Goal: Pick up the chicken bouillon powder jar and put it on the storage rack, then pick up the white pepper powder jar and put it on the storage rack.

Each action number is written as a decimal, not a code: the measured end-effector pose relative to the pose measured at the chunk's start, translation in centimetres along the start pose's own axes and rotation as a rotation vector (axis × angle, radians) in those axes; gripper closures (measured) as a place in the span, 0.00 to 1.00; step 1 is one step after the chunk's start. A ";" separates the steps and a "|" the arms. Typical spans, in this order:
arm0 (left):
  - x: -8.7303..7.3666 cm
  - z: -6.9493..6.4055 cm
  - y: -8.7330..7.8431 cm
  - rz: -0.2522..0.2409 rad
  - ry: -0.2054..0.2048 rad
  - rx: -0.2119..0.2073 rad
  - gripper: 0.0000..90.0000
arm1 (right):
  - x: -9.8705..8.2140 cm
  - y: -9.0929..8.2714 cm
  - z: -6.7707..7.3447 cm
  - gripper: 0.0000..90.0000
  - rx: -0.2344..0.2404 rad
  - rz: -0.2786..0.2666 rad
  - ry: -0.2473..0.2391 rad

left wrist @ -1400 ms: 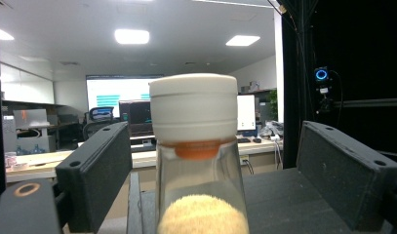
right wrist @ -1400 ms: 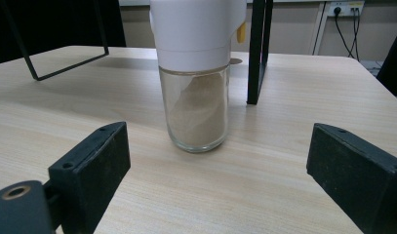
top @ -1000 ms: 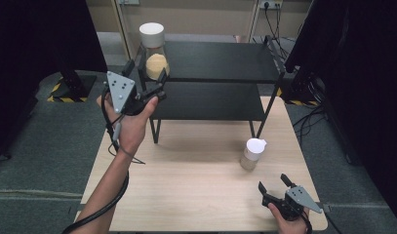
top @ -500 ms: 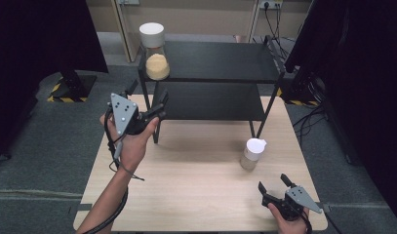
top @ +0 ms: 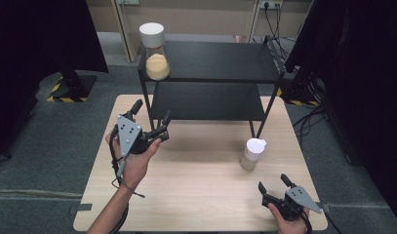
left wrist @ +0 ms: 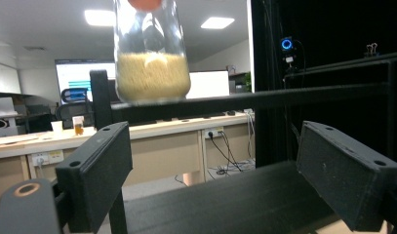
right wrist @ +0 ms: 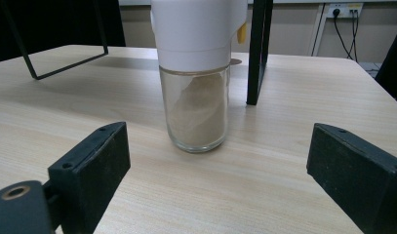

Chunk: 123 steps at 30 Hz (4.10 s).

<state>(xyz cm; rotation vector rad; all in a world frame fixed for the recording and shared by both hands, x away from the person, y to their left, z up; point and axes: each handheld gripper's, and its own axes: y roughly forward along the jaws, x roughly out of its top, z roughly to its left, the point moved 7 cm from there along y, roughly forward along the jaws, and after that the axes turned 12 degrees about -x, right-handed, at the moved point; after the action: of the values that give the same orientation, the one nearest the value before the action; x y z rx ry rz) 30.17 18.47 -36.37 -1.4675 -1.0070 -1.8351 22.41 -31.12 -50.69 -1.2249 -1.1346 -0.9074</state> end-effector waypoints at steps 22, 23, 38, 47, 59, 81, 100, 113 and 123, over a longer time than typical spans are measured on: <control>-6.3 -1.8 -3.0 0.065 -0.066 -0.054 0.14 | 0.0 0.0 0.1 0.10 0.000 0.000 0.000; -6.6 -1.9 -3.1 0.070 -0.072 -0.052 0.14 | 0.0 0.0 0.1 0.10 -0.001 0.000 0.000; -11.0 -3.0 -4.7 0.171 -0.116 -0.056 0.14 | 0.0 0.0 0.0 0.10 0.001 0.000 0.000; -13.2 -3.5 -5.4 0.212 -0.177 -0.050 0.14 | 0.0 0.0 0.0 0.10 0.004 0.000 0.000; -15.2 -3.2 -6.0 0.261 -0.224 -0.033 0.12 | 0.0 0.0 0.0 0.10 0.007 -0.001 -0.001; -15.2 -3.3 -5.8 0.270 -0.222 -0.051 0.11 | 0.0 0.0 -0.2 0.09 0.007 -0.001 0.012; -15.1 -3.4 -5.8 0.274 -0.206 -0.054 0.11 | 2.7 1.9 0.5 0.08 0.073 -0.032 0.005; -15.2 -3.4 -5.8 0.272 -0.212 -0.053 0.11 | 3.9 6.3 1.3 0.09 0.072 0.053 -0.040; -15.2 -3.4 -5.8 0.272 -0.214 -0.052 0.11 | 3.9 8.4 1.6 0.11 0.062 0.104 -0.052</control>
<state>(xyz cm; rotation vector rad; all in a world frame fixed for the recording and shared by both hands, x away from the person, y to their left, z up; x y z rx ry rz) 27.15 18.55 -52.66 -1.7660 -0.8134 -1.5464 31.15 -28.06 -48.87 -1.2513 -1.1217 -0.7612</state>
